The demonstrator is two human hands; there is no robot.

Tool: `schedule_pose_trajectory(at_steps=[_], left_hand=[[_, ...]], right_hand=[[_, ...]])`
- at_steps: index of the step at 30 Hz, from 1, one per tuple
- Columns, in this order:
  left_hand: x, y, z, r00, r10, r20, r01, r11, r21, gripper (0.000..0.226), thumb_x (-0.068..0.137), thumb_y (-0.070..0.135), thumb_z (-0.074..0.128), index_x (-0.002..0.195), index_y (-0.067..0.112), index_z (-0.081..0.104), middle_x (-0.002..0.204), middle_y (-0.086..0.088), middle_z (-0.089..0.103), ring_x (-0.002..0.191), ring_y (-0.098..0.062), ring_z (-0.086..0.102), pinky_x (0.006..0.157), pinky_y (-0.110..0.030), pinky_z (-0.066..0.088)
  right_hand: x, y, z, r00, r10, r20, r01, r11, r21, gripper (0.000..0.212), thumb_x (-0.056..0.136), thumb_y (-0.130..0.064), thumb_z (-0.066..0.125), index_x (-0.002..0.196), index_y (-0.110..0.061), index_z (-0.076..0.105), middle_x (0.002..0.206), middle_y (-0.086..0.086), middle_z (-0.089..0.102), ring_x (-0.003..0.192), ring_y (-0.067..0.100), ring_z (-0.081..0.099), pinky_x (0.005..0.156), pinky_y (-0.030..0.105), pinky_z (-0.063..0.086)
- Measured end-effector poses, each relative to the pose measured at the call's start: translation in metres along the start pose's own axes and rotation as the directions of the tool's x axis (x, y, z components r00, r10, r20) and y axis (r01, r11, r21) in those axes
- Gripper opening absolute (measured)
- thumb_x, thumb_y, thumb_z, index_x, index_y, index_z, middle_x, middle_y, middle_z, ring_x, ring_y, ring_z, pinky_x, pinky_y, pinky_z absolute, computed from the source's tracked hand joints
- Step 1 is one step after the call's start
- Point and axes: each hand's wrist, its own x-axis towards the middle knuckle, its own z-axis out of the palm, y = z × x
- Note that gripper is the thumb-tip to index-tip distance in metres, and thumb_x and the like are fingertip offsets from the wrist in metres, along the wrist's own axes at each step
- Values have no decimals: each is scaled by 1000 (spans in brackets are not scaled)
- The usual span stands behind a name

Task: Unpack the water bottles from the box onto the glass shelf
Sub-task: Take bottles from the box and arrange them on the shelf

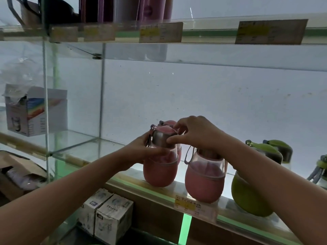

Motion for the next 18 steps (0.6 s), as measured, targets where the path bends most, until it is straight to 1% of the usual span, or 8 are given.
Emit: schedule_pose_trajectory(at_steps=[3, 5, 6, 8, 10, 11, 14, 18], left_hand=[[0, 7, -3, 998, 21, -63, -15, 995, 100, 79, 64, 34, 82, 130, 27, 40, 115, 6, 56, 107, -12, 58, 73, -25, 54], [-1, 14, -7, 991, 25, -133, -2, 986, 167, 87, 66, 32, 82, 136, 25, 30, 115, 4, 51, 104, -15, 56, 71, -22, 49], [-3, 19, -9, 985, 28, -168, 5, 981, 192, 92, 66, 33, 81, 139, 25, 26, 120, -1, 50, 104, -16, 53, 74, -23, 46], [-5, 30, -11, 967, 76, -243, -12, 967, 255, 94, 66, 37, 80, 141, 24, 25, 135, -10, 43, 109, -15, 43, 83, -26, 39], [-9, 46, -9, 944, 158, -290, -62, 947, 316, 89, 67, 41, 78, 139, 24, 30, 140, -10, 40, 111, -12, 37, 85, -27, 36], [-11, 53, -6, 934, 197, -297, -93, 940, 328, 86, 67, 42, 77, 137, 23, 32, 139, -8, 41, 111, -11, 38, 84, -24, 36], [-10, 75, 12, 926, 263, -271, -170, 931, 324, 78, 68, 41, 77, 133, 23, 37, 132, -3, 47, 110, -11, 42, 71, -15, 37], [1, 93, 52, 941, 288, -179, -228, 928, 295, 73, 70, 40, 78, 130, 23, 41, 119, 3, 49, 109, -11, 47, 69, -15, 40]], right_hand=[[-5, 3, -8, 1000, -6, -18, 7, 1000, 23, 50, 75, -47, 71, 114, -17, 63, 107, -1, 68, 98, 14, 62, 89, 32, 50], [-10, 6, -17, 999, -13, -48, 16, 998, 63, 54, 76, -45, 71, 121, -17, 59, 112, -1, 66, 100, 13, 60, 86, 26, 47], [-13, 7, -20, 998, -14, -64, 19, 997, 73, 56, 76, -46, 71, 122, -17, 58, 114, -1, 65, 100, 12, 60, 84, 24, 45], [-18, 11, -25, 996, -10, -89, 17, 997, 75, 57, 76, -47, 70, 123, -18, 57, 116, -3, 64, 99, 10, 58, 82, 21, 41], [-24, 15, -29, 994, -4, -110, 12, 997, 78, 56, 76, -47, 70, 123, -19, 57, 117, -3, 64, 100, 9, 58, 83, 21, 39], [-28, 17, -30, 993, -3, -121, 12, 997, 79, 55, 77, -45, 70, 123, -19, 57, 118, -3, 64, 99, 9, 57, 83, 21, 39], [-40, 28, -36, 987, 20, -159, -7, 997, 83, 52, 78, -44, 70, 122, -20, 57, 118, -4, 63, 101, 10, 58, 83, 21, 38], [-59, 54, -50, 981, 86, -173, -64, 990, 128, 51, 76, -45, 70, 120, -22, 58, 117, -5, 64, 101, 10, 60, 83, 22, 40]])
